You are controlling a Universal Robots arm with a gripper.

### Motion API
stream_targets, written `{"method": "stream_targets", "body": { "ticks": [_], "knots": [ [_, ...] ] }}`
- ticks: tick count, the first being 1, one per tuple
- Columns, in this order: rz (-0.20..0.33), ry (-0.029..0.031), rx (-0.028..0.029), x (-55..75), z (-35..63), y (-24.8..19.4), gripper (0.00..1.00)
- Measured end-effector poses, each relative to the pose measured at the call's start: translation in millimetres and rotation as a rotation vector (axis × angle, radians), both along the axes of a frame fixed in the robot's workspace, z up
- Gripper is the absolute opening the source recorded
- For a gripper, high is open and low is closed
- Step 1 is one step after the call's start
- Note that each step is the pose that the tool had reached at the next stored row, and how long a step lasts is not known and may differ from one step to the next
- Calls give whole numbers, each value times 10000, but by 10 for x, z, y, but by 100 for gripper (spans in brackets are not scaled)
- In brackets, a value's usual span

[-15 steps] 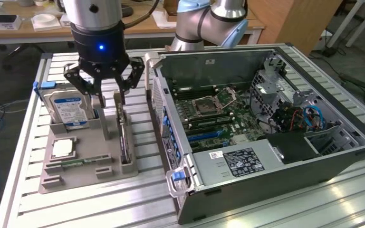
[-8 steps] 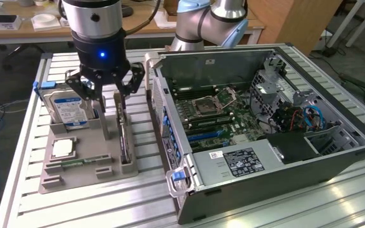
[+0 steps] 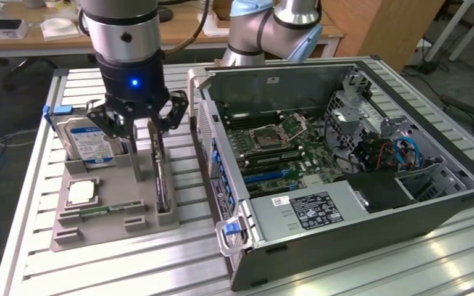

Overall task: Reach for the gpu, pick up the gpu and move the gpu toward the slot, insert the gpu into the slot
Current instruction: 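Pick up the gpu and move the gpu toward the slot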

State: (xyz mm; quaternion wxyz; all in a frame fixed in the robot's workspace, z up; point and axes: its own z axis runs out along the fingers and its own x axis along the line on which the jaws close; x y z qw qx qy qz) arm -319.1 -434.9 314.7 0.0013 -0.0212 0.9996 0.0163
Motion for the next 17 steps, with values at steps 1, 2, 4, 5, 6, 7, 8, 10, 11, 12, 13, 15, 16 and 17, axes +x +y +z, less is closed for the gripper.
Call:
{"method": "stream_targets", "body": {
  "ticks": [1, 2, 4, 5, 6, 7, 8, 10, 11, 12, 13, 15, 16, 17],
  "knots": [
    [0, 1, -1, 4, -18, -8, 47],
    [-1, 1, -1, 13, -36, -15, 47],
    [0, 1, -1, 30, -69, -25, 47],
    [0, 2, -1, 34, -102, -45, 47],
    [0, 1, 0, 34, -140, -64, 47],
    [0, 1, -1, 34, -158, -70, 47],
    [0, 1, -1, 34, -176, -74, 47],
    [0, 1, -2, 34, -211, -85, 47],
    [-1, 0, -1, 33, -231, -89, 47],
    [-2, 1, -1, 33, -248, -91, 47],
    [-2, 1, -1, 33, -265, -93, 47],
    [0, 0, -1, 35, -300, -95, 47],
    [1, 0, -1, 39, -317, -96, 47],
    [0, 0, -1, 43, -332, -96, 47]
  ]
}}
